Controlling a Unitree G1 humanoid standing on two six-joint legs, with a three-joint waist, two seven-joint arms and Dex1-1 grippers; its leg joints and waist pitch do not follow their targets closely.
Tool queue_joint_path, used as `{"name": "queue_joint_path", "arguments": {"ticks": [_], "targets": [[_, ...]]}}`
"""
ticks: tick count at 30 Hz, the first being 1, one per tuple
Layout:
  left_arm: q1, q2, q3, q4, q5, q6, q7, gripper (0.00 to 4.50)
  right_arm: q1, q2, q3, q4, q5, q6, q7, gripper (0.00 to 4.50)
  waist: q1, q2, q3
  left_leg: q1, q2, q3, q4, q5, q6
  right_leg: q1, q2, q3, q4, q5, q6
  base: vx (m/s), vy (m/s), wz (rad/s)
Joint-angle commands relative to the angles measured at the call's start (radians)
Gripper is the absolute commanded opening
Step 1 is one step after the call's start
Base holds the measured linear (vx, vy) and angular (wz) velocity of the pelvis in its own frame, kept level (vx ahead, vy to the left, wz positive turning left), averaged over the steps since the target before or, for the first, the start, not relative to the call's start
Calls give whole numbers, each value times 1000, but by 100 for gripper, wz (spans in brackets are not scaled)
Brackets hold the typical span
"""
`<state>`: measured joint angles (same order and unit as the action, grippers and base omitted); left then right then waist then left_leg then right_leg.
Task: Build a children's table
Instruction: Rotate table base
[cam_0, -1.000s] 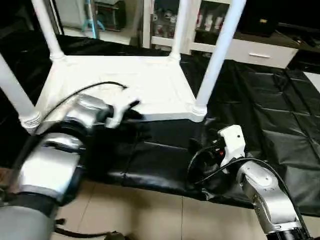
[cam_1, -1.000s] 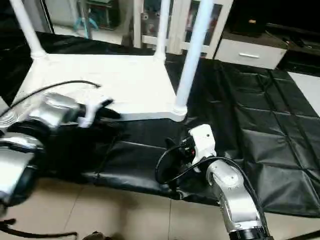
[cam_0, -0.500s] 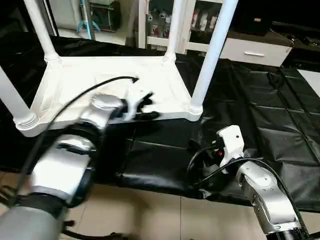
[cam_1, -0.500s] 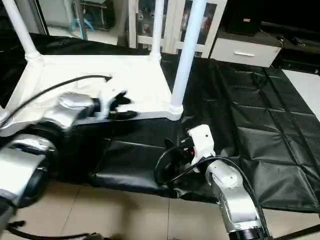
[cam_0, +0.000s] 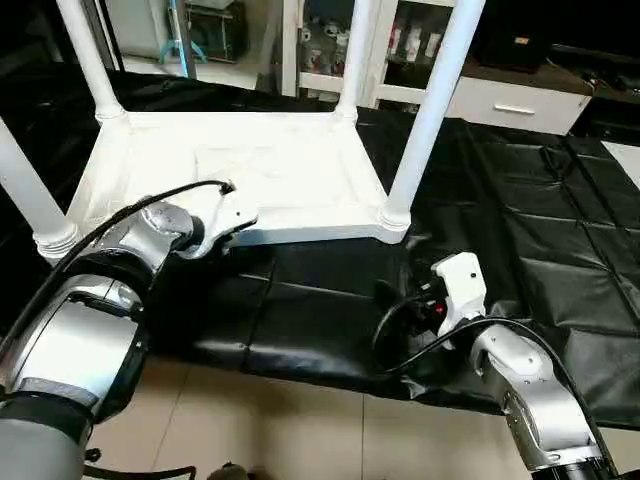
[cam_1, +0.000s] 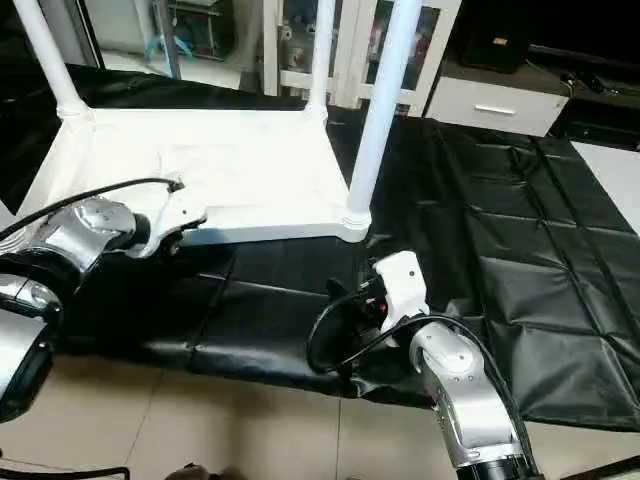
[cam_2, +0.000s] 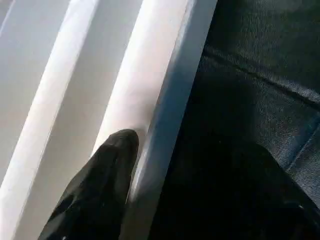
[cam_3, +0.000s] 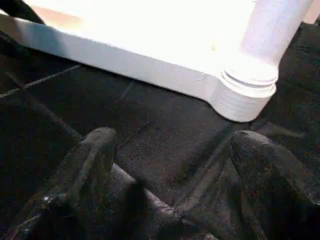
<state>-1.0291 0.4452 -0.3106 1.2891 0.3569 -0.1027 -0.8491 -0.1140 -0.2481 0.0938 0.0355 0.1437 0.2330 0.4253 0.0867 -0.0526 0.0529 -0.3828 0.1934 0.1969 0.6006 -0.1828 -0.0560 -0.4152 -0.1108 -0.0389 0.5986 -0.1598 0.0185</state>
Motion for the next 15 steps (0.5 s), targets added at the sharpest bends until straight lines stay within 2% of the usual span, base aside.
{"name": "queue_joint_path", "arguments": {"ticks": [1, 2, 5, 6, 7, 8, 10, 11, 15], "targets": [[7, -18, 8, 5, -9, 28, -41, 293, 6, -11, 0, -27, -11, -5, 10, 390, -4, 15, -70, 30, 29, -15, -85, -260, -17, 44, -29, 24, -50, -103, -225, 0, 0, 0], [7, -18, 8, 5, -9, 28, -41, 293, 6, -11, 0, -27, -11, -5, 10, 390, -4, 15, -69, 31, 29, -14, -85, -258, -17, 43, -29, 24, -50, -102, -227, 0, 0, 0], [-11, -91, 102, -5, -130, 94, -157, 293, 7, -17, -4, -27, -10, -5, 12, 390, -1, 15, -70, 35, 27, -10, -82, -239, -13, 41, -29, 24, -48, -75, -250, 0, 0, 0], [-11, -91, 102, -5, -130, 94, -157, 293, 7, -17, -4, -27, -10, -5, 12, 390, 1, 15, -70, 35, 28, -10, -81, -234, -11, 42, -28, 24, -47, -66, -254, 0, 0, 0], [-31, -137, 147, -9, -186, 134, -191, 293, 6, -20, -5, -27, -11, -5, 12, 390, 2, 16, -70, 35, 28, -9, -81, -230, -9, 42, -29, 23, -45, -50, -261, 0, 0, 0], [-38, -153, 161, -11, -203, 150, -200, 293, 6, -21, -6, -27, -11, -5, 13, 390, 5, 16, -72, 37, 29, -9, -80, -224, -7, 43, -30, 23, -45, -41, -265, 0, 0, 0], [-51, -180, 181, -14, -231, 170, -213, 293, 5, -23, -6, -26, -12, -5, 13, 390, 8, 12, -71, 34, 28, -8, -79, -217, 2, 45, -30, 22, -45, -30, -270, 0, 0, 0], [-60, -199, 195, -15, -248, 188, -213, 293, 5, -25, -7, -26, -12, -5, 13, 390, 8, 10, -72, 28, 27, -9, -79, -209, 11, 50, -34, 22, -46, -32, -264, 0, 0, 0], [-77, -248, 232, -21, -288, 207, -192, 293, 4, -28, -7, -28, -12, -2, 13, 390, 3, 5, -70, 23, 27, -11, -79, -217, 23, 54, -37, 22, -52, -72, -254, 0, 0, 0]]}}
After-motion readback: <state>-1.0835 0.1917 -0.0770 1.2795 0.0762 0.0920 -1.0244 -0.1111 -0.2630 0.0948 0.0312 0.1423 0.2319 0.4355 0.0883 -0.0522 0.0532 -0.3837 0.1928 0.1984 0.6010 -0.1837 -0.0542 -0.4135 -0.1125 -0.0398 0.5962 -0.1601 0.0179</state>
